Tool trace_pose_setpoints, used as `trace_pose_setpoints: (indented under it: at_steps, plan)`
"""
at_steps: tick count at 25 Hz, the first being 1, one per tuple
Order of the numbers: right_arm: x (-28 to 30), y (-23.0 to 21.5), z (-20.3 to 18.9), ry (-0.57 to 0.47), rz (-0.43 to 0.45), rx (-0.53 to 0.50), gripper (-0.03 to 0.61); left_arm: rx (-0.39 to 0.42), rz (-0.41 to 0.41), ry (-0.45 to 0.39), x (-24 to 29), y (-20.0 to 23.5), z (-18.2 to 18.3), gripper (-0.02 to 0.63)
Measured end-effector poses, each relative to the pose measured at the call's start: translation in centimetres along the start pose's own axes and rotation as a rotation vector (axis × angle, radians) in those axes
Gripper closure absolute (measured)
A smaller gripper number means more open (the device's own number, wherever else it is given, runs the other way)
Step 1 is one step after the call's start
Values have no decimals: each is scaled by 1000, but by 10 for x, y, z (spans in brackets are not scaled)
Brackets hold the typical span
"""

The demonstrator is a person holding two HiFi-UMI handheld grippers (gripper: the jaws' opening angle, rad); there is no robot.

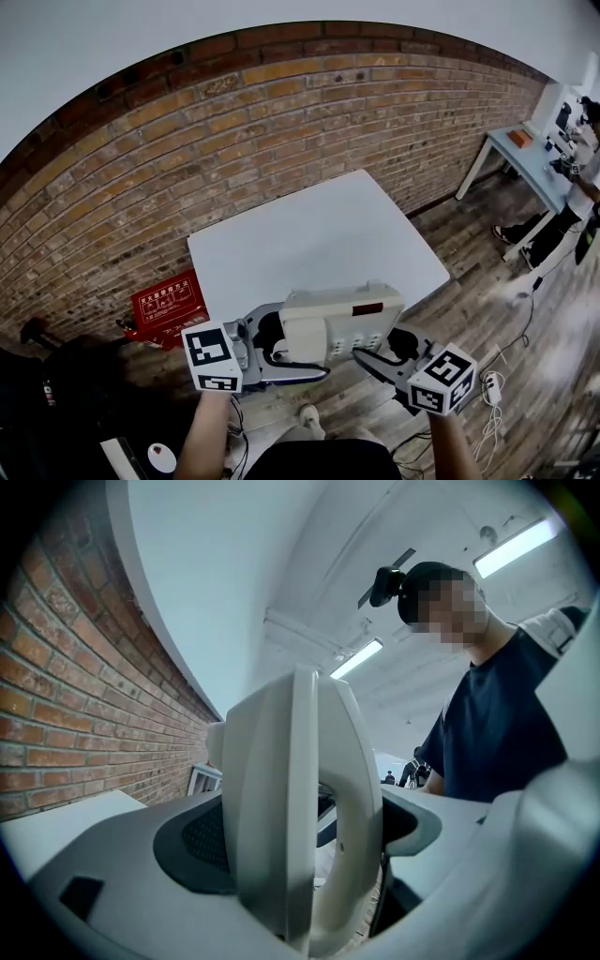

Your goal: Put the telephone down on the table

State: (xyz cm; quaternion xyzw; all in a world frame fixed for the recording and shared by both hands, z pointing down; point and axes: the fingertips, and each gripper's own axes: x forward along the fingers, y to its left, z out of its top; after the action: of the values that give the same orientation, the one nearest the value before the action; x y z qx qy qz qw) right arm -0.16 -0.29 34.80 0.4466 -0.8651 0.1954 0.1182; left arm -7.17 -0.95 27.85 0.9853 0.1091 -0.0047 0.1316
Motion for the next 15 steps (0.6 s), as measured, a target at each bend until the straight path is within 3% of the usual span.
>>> trace_pose_setpoints:
  at_steps: [15]
  plan:
    - [18,-35,-13,68,52,13,327,-58,60,8,13,35,-21,175]
